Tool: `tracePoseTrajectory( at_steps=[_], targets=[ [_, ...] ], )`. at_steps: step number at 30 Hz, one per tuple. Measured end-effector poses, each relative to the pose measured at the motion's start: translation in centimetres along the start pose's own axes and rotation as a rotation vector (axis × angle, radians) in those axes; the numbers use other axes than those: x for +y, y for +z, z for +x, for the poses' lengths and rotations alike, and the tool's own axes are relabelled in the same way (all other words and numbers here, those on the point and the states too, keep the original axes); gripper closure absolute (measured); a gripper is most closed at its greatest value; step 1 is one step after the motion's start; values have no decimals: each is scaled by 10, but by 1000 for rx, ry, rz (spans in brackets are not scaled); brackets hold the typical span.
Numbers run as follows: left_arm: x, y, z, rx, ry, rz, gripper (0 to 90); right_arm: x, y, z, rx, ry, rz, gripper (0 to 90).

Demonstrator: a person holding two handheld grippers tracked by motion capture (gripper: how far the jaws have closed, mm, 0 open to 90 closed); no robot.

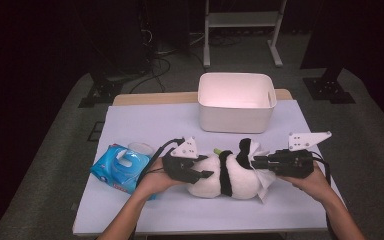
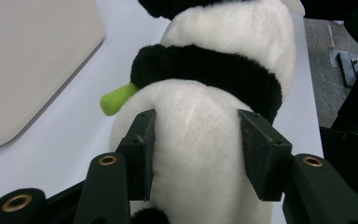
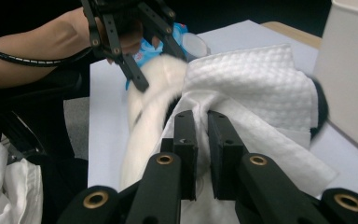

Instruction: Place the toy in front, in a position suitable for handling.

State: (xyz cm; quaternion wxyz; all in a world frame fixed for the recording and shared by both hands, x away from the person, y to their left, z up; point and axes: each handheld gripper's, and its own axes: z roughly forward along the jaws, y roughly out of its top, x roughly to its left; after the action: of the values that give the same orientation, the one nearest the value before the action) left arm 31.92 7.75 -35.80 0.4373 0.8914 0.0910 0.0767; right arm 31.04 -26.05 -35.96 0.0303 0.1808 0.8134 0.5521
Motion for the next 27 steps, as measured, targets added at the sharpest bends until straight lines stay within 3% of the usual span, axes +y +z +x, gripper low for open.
tracePoseTrajectory(
  at_steps=[5,14,19,27],
  targets=[
    [-2,-1,0,-2,-6,-5,500,11,7,5,-8,-51,35,820],
    [-3,-2,-5,-18,8,-10,501,19,-2,-5,-74,-48,47,821],
    [-2,-5,-7,-31,-16,-20,454,15,7,-2,-40,-46,57,820],
    [7,-4,-3,-58,-51,-21,369,5,2,11,3,-47,54,820]
  ],
)
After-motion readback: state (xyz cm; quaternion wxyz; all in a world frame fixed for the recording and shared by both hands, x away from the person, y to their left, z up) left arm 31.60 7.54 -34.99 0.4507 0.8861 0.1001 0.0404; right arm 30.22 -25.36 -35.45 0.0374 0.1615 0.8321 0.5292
